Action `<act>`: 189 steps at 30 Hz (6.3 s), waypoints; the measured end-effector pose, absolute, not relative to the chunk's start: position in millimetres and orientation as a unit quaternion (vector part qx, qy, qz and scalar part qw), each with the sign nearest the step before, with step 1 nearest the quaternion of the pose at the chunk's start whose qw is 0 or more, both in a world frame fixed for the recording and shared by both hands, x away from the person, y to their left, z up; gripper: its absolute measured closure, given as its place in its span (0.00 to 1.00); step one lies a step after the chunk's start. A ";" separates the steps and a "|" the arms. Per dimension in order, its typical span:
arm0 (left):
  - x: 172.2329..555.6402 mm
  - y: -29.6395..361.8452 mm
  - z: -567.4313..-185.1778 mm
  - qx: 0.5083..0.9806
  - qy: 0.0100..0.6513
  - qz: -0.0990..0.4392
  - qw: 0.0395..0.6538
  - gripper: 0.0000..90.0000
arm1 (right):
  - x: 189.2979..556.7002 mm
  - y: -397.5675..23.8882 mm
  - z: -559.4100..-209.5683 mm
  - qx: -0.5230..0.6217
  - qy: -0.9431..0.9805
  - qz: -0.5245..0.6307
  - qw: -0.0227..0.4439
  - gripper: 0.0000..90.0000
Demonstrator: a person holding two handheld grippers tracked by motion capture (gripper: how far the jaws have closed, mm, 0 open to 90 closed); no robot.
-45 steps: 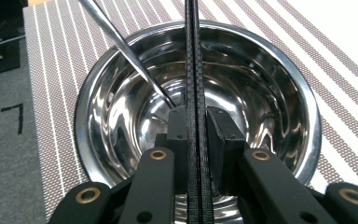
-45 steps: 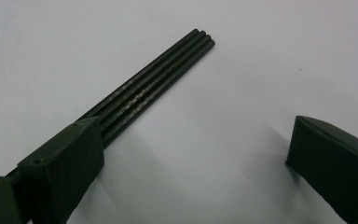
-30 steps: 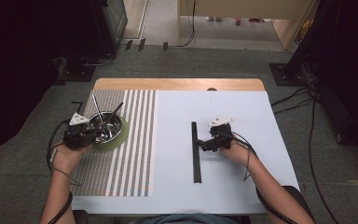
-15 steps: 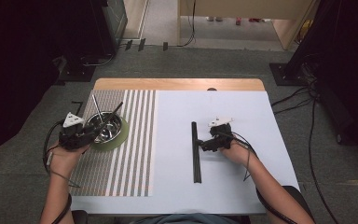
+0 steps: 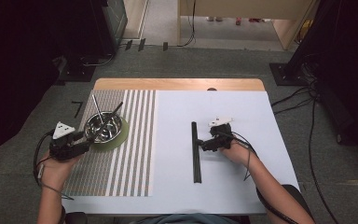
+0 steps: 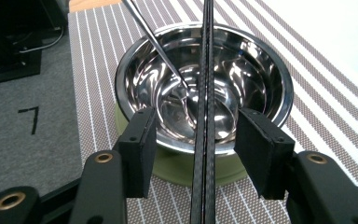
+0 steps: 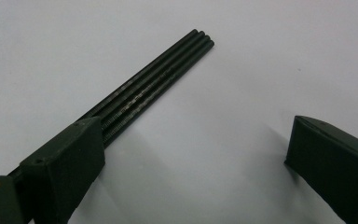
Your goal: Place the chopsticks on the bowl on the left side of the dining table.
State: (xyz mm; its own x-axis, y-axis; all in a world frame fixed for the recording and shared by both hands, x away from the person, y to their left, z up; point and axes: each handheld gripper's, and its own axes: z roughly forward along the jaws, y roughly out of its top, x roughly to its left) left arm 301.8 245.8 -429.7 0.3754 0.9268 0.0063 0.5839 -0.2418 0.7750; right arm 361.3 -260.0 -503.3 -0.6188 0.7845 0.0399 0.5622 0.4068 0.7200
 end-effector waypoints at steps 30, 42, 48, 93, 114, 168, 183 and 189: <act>301.3 264.2 -441.3 0.738 0.529 0.246 0.338 0.49 | 361.7 -260.2 -503.4 0.407 0.825 0.360 0.154 0.04; 302.9 271.8 -443.6 0.724 0.545 0.250 0.341 0.50 | 361.5 -260.0 -503.3 0.408 0.825 0.360 0.154 0.04; 303.6 273.9 -443.5 0.716 0.553 0.251 0.344 0.55 | 361.5 -260.1 -503.3 0.408 0.825 0.360 0.154 0.04; 321.1 275.2 -439.5 0.699 0.564 0.274 0.344 0.55 | 361.4 -260.4 -503.3 0.408 0.824 0.361 0.153 0.04; 341.4 251.0 -420.6 0.682 0.584 0.259 0.357 0.71 | 361.3 -260.2 -503.5 0.408 0.824 0.361 0.154 0.04; 386.8 209.7 -442.4 0.725 0.556 0.236 0.330 0.91 | 361.5 -260.5 -503.4 0.408 0.824 0.362 0.153 0.04; 383.7 200.4 -443.0 0.746 0.538 0.223 0.325 0.91 | 361.4 -260.4 -503.4 0.408 0.824 0.361 0.153 0.04; 381.5 198.5 -443.2 0.754 0.530 0.213 0.323 0.91 | 361.3 -260.3 -503.3 0.408 0.824 0.361 0.153 0.04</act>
State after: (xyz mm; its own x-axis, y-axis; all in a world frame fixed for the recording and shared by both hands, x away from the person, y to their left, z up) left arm 381.5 198.5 -443.2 0.3465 0.9378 -0.0211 0.6625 -0.2288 0.7133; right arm 361.3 -260.3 -503.3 -0.6200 0.7835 0.0417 0.5620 0.4064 0.7204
